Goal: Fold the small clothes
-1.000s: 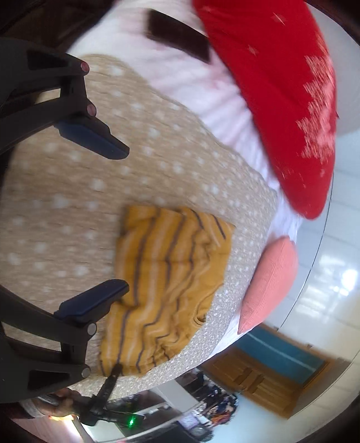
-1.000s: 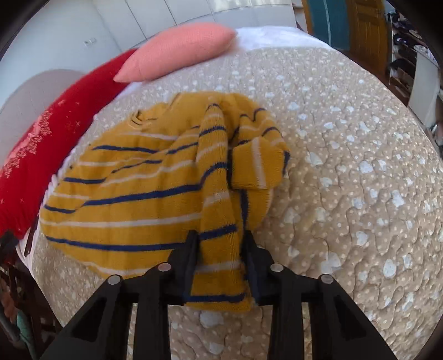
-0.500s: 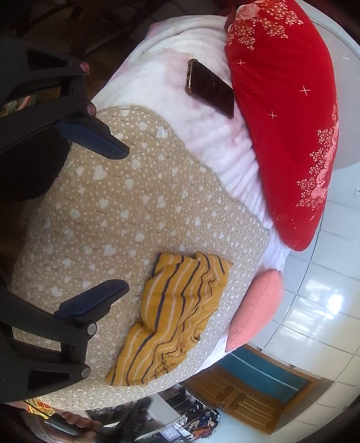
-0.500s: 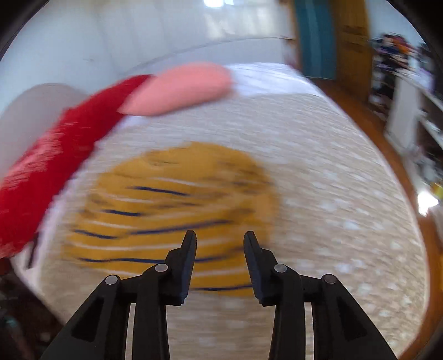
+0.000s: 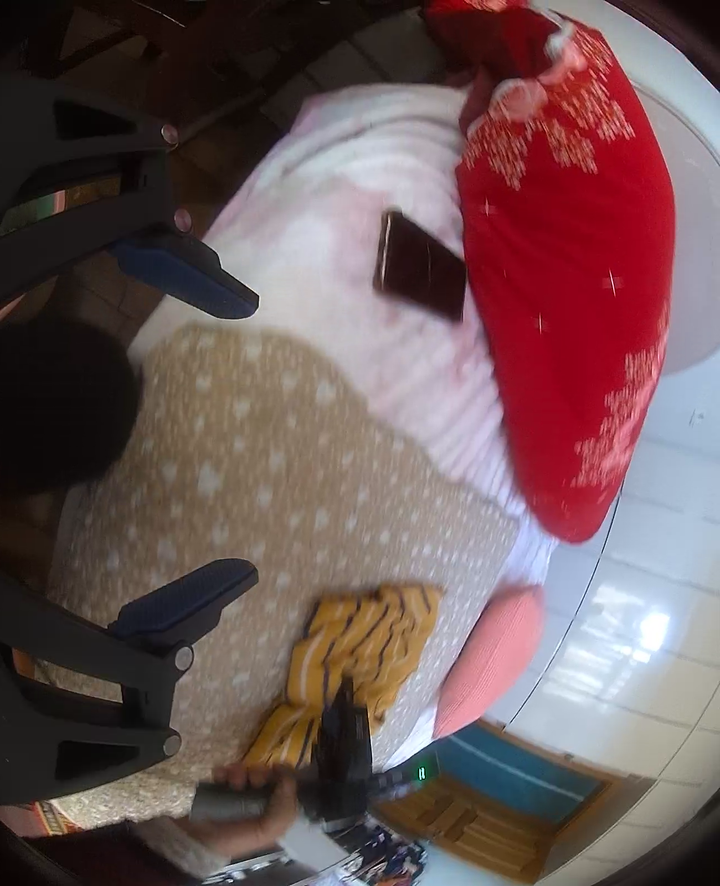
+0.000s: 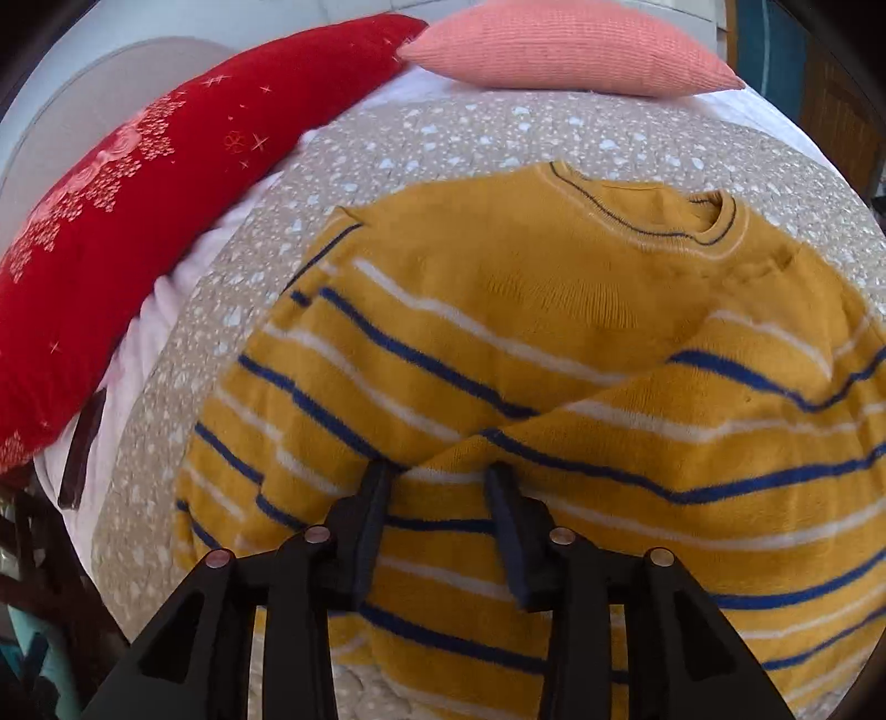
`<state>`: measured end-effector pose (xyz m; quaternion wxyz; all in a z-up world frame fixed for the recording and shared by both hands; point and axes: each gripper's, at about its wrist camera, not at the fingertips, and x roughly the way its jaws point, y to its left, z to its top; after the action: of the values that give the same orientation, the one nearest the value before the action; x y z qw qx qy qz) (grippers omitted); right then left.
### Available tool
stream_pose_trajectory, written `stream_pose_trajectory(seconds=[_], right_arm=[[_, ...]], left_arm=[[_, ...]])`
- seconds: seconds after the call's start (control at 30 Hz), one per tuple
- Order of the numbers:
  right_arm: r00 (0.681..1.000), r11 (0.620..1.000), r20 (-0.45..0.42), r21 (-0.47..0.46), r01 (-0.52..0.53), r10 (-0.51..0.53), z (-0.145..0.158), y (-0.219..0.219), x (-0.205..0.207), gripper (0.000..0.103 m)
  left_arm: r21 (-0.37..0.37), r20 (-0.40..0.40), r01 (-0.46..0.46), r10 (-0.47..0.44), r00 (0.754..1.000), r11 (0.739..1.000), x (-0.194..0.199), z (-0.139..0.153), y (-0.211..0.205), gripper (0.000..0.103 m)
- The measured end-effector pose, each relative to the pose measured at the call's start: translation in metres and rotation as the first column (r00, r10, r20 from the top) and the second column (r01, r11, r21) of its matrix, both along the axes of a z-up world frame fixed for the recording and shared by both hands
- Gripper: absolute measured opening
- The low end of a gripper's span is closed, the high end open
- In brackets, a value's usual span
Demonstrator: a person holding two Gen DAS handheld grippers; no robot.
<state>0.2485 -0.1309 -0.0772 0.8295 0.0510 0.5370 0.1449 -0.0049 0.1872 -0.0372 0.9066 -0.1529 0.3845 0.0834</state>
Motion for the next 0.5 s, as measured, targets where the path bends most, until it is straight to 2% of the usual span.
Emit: stream_pose_trajectory(seconds=[0.1,0.17,0.2,0.27,0.37,0.43,0.5], right_arm=[[0.993,1.0,0.122,-0.019,-0.006,0.008,0.035,0.007,-0.016,0.042],[0.989,0.998,0.133,0.007,-0.065,0.063,0.045,0.026,-0.02,0.055],[0.987,0.995,0.131,0.011,-0.097,0.095,0.047,0.04,-0.021,0.057],[0.98,0.987,0.116,-0.008,-0.163,0.163,0.039,0.076,-0.022,0.059],[0.978,0.98,0.086,-0.07,-0.184,0.19,0.015,0.117,-0.012,0.062],[0.986,0.966,0.07,-0.223,-0.134,0.153,-0.008,0.138,-0.001,0.063],[0.986,0.946,0.078,-0.304,-0.114,0.144,-0.025,0.15,0.004,0.066]], left_arm=[[-0.016,-0.004,-0.021,0.021,1.0,1.0,0.001,-0.006,0.018,0.088],[-0.033,-0.004,-0.026,0.026,1.0,0.999,0.003,-0.009,0.023,0.088],[-0.042,-0.004,-0.025,0.024,1.0,0.999,0.005,-0.01,0.025,0.088],[-0.056,-0.007,-0.021,0.02,1.0,0.998,0.005,-0.013,0.026,0.088],[-0.046,-0.013,-0.015,0.014,1.0,0.999,0.002,-0.015,0.025,0.088],[-0.036,-0.018,-0.021,0.02,1.0,0.999,-0.001,-0.014,0.027,0.088],[-0.035,-0.023,-0.032,0.031,0.999,0.999,-0.003,-0.014,0.03,0.088]])
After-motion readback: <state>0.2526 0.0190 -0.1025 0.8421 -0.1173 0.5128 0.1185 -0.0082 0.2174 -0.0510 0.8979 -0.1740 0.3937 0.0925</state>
